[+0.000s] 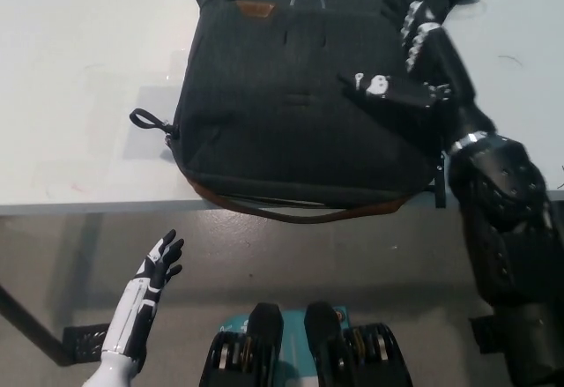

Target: A bag is kept in the middle of the table with its flap loosely closed and the robot uses its right hand to adjust it and opens it

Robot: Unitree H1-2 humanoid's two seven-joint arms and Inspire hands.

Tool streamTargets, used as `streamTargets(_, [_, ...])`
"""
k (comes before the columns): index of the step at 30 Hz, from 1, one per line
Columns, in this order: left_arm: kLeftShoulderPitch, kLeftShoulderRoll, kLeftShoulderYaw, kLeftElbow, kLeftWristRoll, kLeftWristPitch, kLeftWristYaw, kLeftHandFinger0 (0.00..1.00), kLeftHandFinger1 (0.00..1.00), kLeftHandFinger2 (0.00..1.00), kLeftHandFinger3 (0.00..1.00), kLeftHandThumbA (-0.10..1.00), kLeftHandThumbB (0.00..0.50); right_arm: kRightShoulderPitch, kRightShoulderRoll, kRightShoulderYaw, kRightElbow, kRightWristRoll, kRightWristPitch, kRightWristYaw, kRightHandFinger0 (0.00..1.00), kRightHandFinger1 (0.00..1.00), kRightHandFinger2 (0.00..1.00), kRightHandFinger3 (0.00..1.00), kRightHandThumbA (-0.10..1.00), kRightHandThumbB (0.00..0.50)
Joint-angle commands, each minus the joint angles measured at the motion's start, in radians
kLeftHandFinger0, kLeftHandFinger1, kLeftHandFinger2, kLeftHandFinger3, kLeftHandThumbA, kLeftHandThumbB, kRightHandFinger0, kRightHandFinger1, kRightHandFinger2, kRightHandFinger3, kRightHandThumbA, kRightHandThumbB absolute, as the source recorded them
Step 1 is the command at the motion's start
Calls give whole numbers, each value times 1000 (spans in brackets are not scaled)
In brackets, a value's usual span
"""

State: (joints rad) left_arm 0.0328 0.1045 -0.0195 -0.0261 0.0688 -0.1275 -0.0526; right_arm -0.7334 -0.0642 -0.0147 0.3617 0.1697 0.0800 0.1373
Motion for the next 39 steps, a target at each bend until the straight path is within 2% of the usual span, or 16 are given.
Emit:
streamTargets(1, [-12, 15, -4, -13, 4, -24, -9, 1000, 1000, 1000, 1000, 1000, 52, -65, 26, 0, 57, 52, -26, 68, 1000, 1000, 1000, 1000, 1000, 317])
streamTargets(7, [-21, 21, -5, -12, 11, -24, -10, 1000, 1000, 1000, 1000, 1000, 56, -39, 32, 18, 73, 59, -34, 107, 1000, 1000, 1000, 1000, 1000, 363])
streamTargets(11, [-25, 24, -5, -13, 2, -21, -15, 1000, 1000, 1000, 1000, 1000, 55, -5, 40, 14, 29, 69, 0, 104, 1000, 1000, 1000, 1000, 1000, 333])
streamTargets(12, [-27, 26, -6, -11, 8, -25, -12, 1000, 1000, 1000, 1000, 1000, 47, 2, 43, 8, 14, 64, 23, 81, 1000, 1000, 1000, 1000, 958, 328])
streamTargets(13, [-28, 27, -6, -10, 10, -26, -11, 1000, 1000, 1000, 1000, 1000, 46, 4, 44, 5, 9, 62, 31, 73, 912, 958, 1000, 1000, 912, 327])
streamTargets(14, [-30, 27, -6, -8, 12, -28, -9, 1000, 1000, 1000, 1000, 1000, 46, 6, 58, -20, 7, 93, 44, 63, 582, 644, 719, 791, 627, 299])
streamTargets(16, [-31, 26, -6, -9, 8, -26, -9, 1000, 1000, 1000, 1000, 1000, 57, 9, 68, -26, 16, 53, -3, 19, 105, 263, 392, 327, 183, 267])
streamTargets(17, [-31, 26, -6, -10, 7, -26, -9, 1000, 1000, 1000, 1000, 1000, 59, 10, 70, -27, 15, 45, -6, 12, 58, 273, 472, 359, 94, 263])
streamTargets(18, [-31, 26, -6, -8, 8, -28, -9, 1000, 1000, 1000, 1000, 1000, 61, 16, 73, -27, 2, 32, -12, -2, 2, 238, 501, 374, -92, 255])
streamTargets(19, [-37, 28, -6, -10, 9, -20, -10, 1000, 1000, 1000, 1000, 1000, 60, 22, 68, -19, -37, 6, 20, -24, 0, 283, 549, 504, -100, 193])
streamTargets(20, [-40, 28, -6, -10, 9, -19, -10, 1000, 1000, 1000, 1000, 1000, 60, 21, 65, -17, -47, 1, 30, -28, 0, 280, 547, 575, -100, 174])
streamTargets(22, [-43, 29, -6, -8, 12, -22, -9, 1000, 1000, 1000, 1000, 1000, 63, 25, 60, -11, -79, 0, 61, -27, 0, 236, 521, 639, -100, 139])
streamTargets(25, [-43, 29, -6, -7, 9, -21, -9, 1000, 1000, 1000, 1000, 1000, 59, 30, 57, -11, -94, 11, 70, -14, 0, 263, 615, 736, -100, 114])
streamTargets(29, [-55, 32, -5, -1, 13, -24, -9, 1000, 1000, 1000, 1000, 1000, 46, 21, 56, -19, -88, 23, 83, -11, 0, 290, 668, 750, -100, 100])
streamTargets(34, [-63, 36, -4, -1, 19, -12, -7, 1000, 1000, 1000, 1000, 1000, 51, 20, 57, -25, -77, 26, 73, -13, 0, 309, 680, 745, -100, 107])
streamTargets(39, [-71, 37, -4, -8, 13, -4, -11, 1000, 1000, 1000, 1000, 1000, 30, 49, 54, -21, -134, 17, 60, -14, 0, 331, 682, 700, -100, 108])
